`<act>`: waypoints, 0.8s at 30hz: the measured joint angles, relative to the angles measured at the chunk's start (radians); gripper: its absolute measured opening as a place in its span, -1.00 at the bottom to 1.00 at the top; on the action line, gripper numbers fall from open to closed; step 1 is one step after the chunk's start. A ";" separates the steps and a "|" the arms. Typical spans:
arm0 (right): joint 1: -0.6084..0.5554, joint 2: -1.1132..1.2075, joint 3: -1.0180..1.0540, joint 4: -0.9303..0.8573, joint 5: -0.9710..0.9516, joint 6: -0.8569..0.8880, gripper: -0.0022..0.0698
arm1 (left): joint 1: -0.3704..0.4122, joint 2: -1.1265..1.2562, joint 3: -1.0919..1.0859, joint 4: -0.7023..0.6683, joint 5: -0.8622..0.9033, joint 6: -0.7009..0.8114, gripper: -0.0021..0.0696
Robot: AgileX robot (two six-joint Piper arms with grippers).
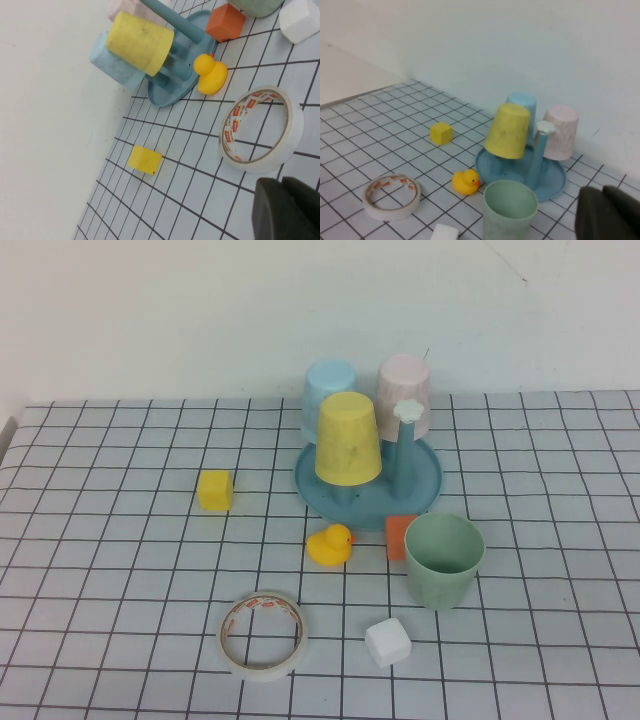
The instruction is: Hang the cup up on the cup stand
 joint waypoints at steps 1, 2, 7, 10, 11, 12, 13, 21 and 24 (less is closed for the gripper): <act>0.000 -0.028 0.021 -0.004 -0.005 0.000 -0.94 | 0.000 0.000 0.000 0.000 0.000 0.000 -0.95; 0.000 -0.053 0.041 -0.004 -0.007 0.000 -0.94 | 0.000 0.000 0.000 0.000 0.000 0.000 -0.95; -0.022 -0.150 0.200 0.022 -0.003 0.004 -0.94 | 0.000 0.000 0.000 0.000 0.000 0.000 -0.95; -0.115 -0.186 0.268 0.041 0.015 0.006 -0.94 | 0.000 0.000 0.000 0.000 -0.001 0.000 -0.95; -0.151 -0.192 0.277 0.042 0.025 0.008 -0.94 | 0.000 0.000 0.000 0.000 -0.003 0.000 -0.95; -0.255 -0.209 0.290 0.046 0.038 0.010 -0.94 | 0.000 0.000 0.000 0.002 -0.012 0.000 -0.95; -0.311 -0.217 0.292 0.046 0.042 0.010 -0.94 | 0.000 0.000 0.000 0.002 -0.016 0.000 -0.95; -0.651 -0.344 0.303 0.048 0.042 -0.022 -0.94 | 0.000 0.000 0.000 0.002 -0.037 0.000 -0.95; -0.714 -0.358 0.340 0.048 0.040 -0.026 -0.94 | 0.000 0.000 0.000 0.002 -0.039 0.000 -0.95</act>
